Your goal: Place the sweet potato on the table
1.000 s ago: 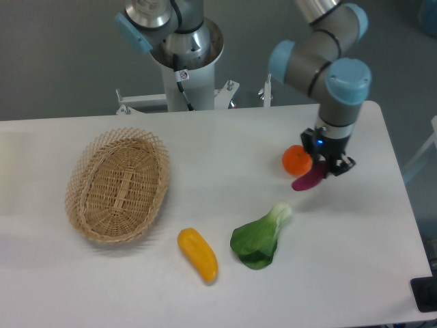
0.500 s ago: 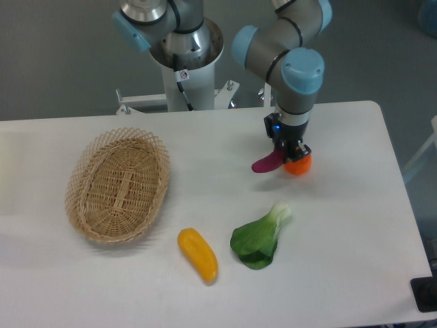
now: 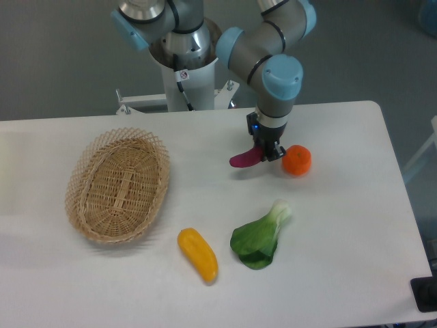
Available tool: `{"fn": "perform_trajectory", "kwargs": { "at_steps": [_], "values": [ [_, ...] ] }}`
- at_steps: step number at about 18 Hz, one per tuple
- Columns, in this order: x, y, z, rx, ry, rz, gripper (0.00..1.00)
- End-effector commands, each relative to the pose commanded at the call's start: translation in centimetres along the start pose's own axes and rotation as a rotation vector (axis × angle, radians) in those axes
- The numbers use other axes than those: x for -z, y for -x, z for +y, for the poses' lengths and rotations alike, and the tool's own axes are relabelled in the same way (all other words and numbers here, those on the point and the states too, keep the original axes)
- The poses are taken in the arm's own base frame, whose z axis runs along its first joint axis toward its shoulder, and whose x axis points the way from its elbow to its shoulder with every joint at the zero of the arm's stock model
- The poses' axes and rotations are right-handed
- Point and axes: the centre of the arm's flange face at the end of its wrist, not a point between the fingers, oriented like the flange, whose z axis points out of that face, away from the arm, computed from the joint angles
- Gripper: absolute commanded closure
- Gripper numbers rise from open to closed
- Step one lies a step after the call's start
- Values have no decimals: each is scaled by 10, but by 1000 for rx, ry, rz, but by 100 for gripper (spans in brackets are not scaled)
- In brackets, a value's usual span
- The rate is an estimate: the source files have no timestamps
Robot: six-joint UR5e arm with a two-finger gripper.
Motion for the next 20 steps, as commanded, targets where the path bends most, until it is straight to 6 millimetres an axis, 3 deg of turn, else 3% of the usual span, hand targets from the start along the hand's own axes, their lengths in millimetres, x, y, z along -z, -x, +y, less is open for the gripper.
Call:
{"fn": "perform_trajectory", "kwargs": {
  "at_steps": [4,9,15,20],
  "values": [
    [-10,-10,-4,-4,-4,24,47],
    [2,-4,-3,-2,-3,-8,6],
    [46,29,3,15,6,-113,0],
    [68,69,14,24,10,-167,0]
  ]
}}
